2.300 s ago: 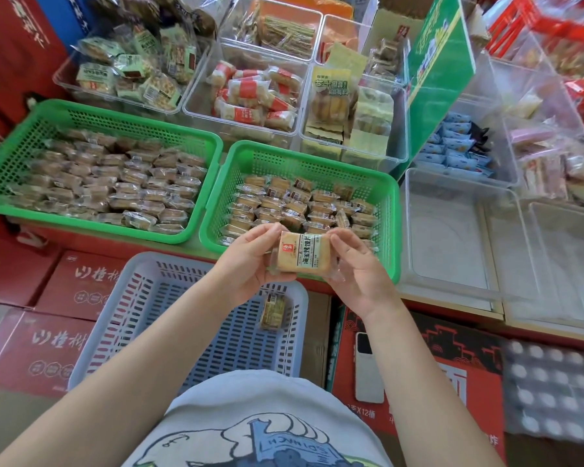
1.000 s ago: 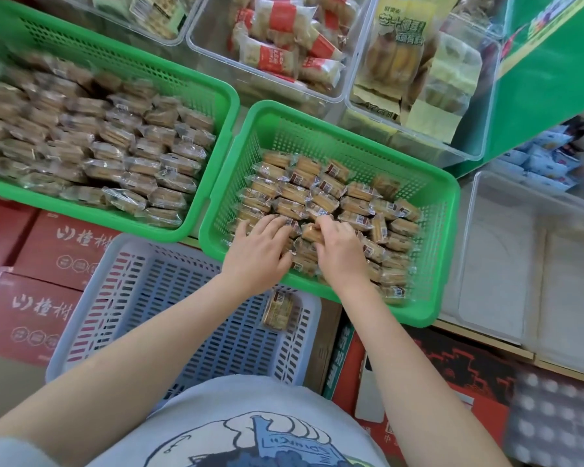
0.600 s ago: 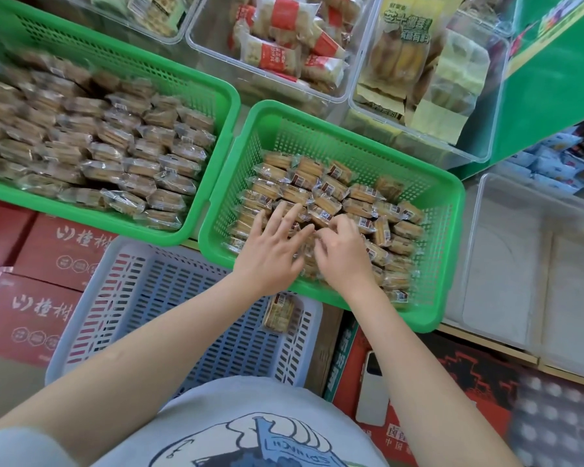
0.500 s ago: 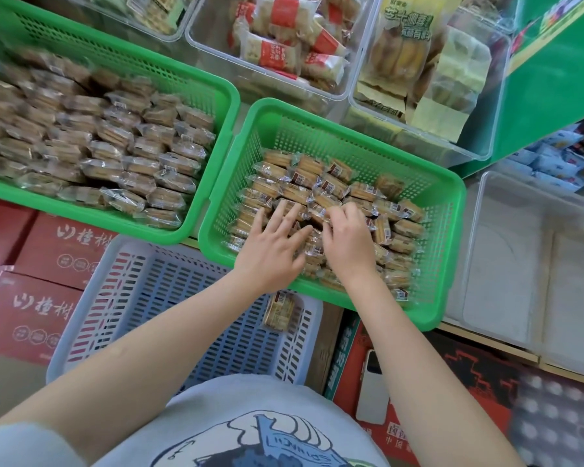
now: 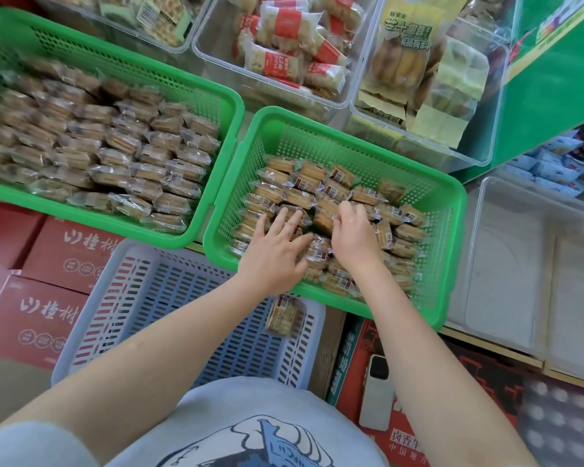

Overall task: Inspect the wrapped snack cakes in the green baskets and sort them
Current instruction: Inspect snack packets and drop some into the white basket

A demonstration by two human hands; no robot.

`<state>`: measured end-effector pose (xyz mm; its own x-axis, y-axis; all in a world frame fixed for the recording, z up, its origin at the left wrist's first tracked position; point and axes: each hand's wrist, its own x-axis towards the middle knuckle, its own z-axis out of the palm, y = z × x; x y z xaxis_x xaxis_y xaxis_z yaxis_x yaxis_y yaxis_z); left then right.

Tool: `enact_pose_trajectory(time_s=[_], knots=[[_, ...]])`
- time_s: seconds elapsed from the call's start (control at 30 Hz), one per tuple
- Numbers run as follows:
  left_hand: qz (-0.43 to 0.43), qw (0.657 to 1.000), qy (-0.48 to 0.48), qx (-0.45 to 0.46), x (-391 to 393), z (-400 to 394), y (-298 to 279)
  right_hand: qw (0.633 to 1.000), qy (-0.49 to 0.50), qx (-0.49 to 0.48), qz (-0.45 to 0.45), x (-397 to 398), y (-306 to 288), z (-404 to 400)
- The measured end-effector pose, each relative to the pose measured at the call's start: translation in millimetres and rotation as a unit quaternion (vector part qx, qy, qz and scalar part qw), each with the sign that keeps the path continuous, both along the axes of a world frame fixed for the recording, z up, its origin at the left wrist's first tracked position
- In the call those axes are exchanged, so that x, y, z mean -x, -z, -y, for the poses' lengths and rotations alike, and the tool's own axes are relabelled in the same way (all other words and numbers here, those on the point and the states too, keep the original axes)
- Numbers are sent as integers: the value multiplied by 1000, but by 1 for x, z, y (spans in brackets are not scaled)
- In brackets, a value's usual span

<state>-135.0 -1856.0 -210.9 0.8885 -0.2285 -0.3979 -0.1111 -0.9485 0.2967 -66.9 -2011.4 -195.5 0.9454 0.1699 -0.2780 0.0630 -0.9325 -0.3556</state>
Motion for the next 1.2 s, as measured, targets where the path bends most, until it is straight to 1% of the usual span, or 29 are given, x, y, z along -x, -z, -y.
enact_pose_trajectory(time_s=[0.23,0.3,0.4,0.47,0.5,0.53,0.57,0.6,0.63,0.67,0.7,0.73,0.77,0.8,0.87,0.9,0.97,1.03,1.1,1.13,1.17,1.2], knots=[[-4,1000,9,-5,0,0,-2,998,7,-61,-15,3,-17,2],[0,1000,9,-7,0,0,-1,997,11,-72,4,4,-22,4],[-3,1000,6,1,-1,-1,-1,991,32,-113,69,8,-36,9],[8,999,-11,30,-1,-2,-2,977,70,-169,106,14,-53,13],[19,997,-34,60,-1,-3,-7,968,96,-201,113,19,-63,16],[27,991,-78,108,-1,-2,-11,957,128,-235,107,23,-70,20],[21,973,-144,179,-1,1,-22,943,164,-274,91,28,-77,23],[-9,933,-228,278,-1,4,-37,926,200,-313,67,34,-82,26],[-59,860,-319,394,-1,7,-55,907,231,-351,40,39,-87,27],[-122,757,-394,507,-1,10,-72,887,256,-383,13,45,-91,27],[-184,648,-438,595,0,11,-88,869,275,-411,-12,52,-96,27],[-220,567,-447,656,3,10,-99,852,289,-436,-33,59,-100,26],[-235,526,-436,691,8,8,-107,834,301,-460,-52,66,-105,24],[-240,512,-419,710,13,6,-112,814,310,-486,-70,73,-109,23],[-240,515,-401,718,25,4,-118,786,318,-521,-95,87,-116,23],[-240,518,-400,717,30,3,-120,780,316,-530,-101,93,-120,23],[-238,529,-398,711,42,4,-124,790,300,-525,-99,105,-125,26],[-227,549,-391,703,52,5,-127,814,268,-508,-87,116,-131,28],[-216,561,-383,702,63,8,-131,820,253,-507,-73,125,-137,30],[-215,559,-380,705,69,10,-133,814,254,-517,-70,129,-141,31],[-217,553,-375,712,73,11,-136,800,257,-537,-74,132,-145,32],[-222,544,-368,720,77,13,-139,775,261,-569,-83,135,-150,33]])
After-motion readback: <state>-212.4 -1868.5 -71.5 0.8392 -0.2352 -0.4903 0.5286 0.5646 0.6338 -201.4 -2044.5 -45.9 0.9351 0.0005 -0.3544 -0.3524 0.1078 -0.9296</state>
